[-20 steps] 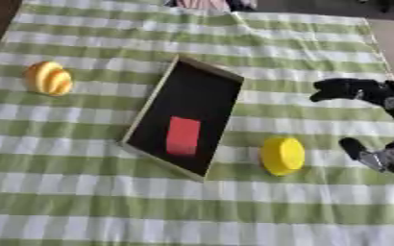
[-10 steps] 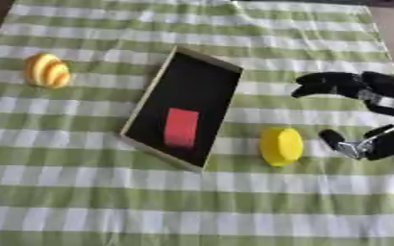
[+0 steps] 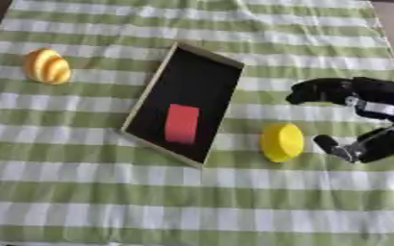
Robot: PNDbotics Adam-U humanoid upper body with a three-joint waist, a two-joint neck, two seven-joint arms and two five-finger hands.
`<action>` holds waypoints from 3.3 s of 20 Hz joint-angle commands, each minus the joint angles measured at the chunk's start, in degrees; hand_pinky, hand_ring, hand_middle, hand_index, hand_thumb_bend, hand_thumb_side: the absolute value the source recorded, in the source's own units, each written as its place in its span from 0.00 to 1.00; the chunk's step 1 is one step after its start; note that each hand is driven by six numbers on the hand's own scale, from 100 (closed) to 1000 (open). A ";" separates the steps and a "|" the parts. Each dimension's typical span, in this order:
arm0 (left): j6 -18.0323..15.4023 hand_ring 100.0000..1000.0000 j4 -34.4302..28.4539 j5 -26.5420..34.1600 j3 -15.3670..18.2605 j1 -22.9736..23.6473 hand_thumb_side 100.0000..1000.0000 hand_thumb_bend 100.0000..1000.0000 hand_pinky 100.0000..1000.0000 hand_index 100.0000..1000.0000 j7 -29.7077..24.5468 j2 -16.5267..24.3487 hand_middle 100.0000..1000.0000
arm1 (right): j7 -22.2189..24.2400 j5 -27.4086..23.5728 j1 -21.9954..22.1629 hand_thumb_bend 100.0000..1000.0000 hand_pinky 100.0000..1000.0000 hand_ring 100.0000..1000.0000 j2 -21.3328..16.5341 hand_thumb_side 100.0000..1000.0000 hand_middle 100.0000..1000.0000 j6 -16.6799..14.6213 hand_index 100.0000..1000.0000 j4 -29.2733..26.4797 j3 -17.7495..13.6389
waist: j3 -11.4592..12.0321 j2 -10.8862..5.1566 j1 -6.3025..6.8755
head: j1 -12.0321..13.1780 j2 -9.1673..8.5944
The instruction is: Pick up objects on the table and place them in the box.
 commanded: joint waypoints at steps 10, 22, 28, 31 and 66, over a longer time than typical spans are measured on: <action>1.09 0.69 -0.76 0.49 0.19 -1.00 0.52 0.00 0.77 0.78 0.03 1.38 0.65 | -2.87 10.09 -0.87 0.00 1.00 1.00 -0.45 0.05 0.89 -1.66 1.00 -0.83 -0.12 | 0.34 -0.50 -0.12 | 0.50 0.22; 1.42 0.69 -0.69 0.69 0.25 -1.55 0.52 0.00 0.77 0.77 -0.38 1.05 0.64 | -2.69 16.35 -0.77 0.00 1.00 1.00 1.25 0.08 0.89 -1.18 1.00 -0.83 2.30 | 0.76 0.22 -0.23 | 0.52 0.17; 1.67 0.68 -0.69 0.87 0.23 -1.92 0.52 0.00 0.77 0.77 -0.59 0.98 0.64 | -1.54 16.76 -0.89 0.00 1.00 1.00 1.47 0.08 0.89 -0.69 1.00 -0.83 2.31 | 0.87 0.53 -0.40 | 0.55 0.22; 1.78 0.68 -0.61 0.95 0.22 -1.92 0.52 0.00 0.77 0.77 -0.71 0.89 0.64 | -1.28 17.20 -0.95 0.00 1.00 1.00 1.62 0.09 0.89 0.16 1.00 -0.83 2.21 | 0.98 0.69 -0.43 | 0.46 0.07; 2.62 0.67 -0.83 1.65 0.47 -2.57 0.52 0.00 0.76 0.76 -1.59 0.13 0.62 | -8.91 17.54 0.98 0.00 0.84 0.73 3.40 0.13 0.37 3.48 0.52 -0.83 2.47 | 1.51 1.52 -0.70 | -0.28 -0.46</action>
